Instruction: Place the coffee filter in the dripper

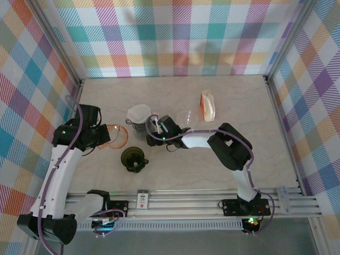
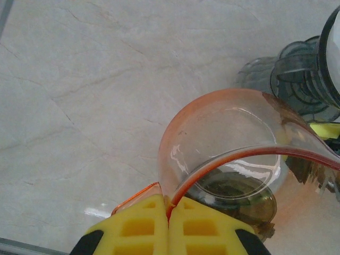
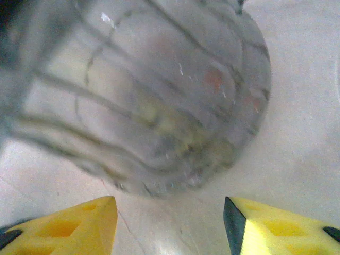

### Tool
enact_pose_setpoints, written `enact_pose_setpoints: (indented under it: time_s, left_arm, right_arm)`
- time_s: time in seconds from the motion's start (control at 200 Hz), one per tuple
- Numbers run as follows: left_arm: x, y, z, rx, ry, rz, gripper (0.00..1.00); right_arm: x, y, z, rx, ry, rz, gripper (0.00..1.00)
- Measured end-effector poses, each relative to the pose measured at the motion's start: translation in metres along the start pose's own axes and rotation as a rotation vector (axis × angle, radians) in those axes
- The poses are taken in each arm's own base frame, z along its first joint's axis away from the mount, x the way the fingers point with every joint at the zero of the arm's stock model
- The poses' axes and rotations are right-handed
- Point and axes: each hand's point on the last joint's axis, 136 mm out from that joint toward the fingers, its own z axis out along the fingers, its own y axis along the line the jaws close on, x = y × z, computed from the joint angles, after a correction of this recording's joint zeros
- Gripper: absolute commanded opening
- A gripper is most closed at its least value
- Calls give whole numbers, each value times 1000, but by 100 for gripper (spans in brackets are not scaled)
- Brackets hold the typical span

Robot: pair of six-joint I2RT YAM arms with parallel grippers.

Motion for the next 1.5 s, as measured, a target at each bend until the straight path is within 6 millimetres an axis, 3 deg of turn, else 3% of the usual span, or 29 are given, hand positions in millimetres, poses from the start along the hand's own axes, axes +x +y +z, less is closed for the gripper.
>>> enact_pose_setpoints:
  time_s: [0.195,0.29,0.535,0.78,0.91,1.075,1.275,1.5]
  left_arm:
    - [14,-8,2,46,34,-2,0]
    - [22,-22,-2,80,36,25,0]
    - [61,-88,-9,176,65,223,0]
    - [97,-164,15,180,111,379,0]
    - [115,-193,45,148,149,429,0]
    - [132,-207,77,82,196,476,0]
    - [144,-218,95,50,210,514,0]
    - [151,-215,106,19,233,543,12]
  right_arm:
    - [34,2,-50,-4,19,17,67]
    - [41,2,-81,-2,-10,25,69]
    - [44,-18,-161,117,-135,34,73]
    - [62,-63,-226,301,-215,79,77]
    - [74,-75,-246,353,-222,83,78]
    - [84,-83,-261,391,-220,85,78]
    - [95,-89,-269,415,-206,98,80]
    - [99,-92,-271,425,-197,108,81]
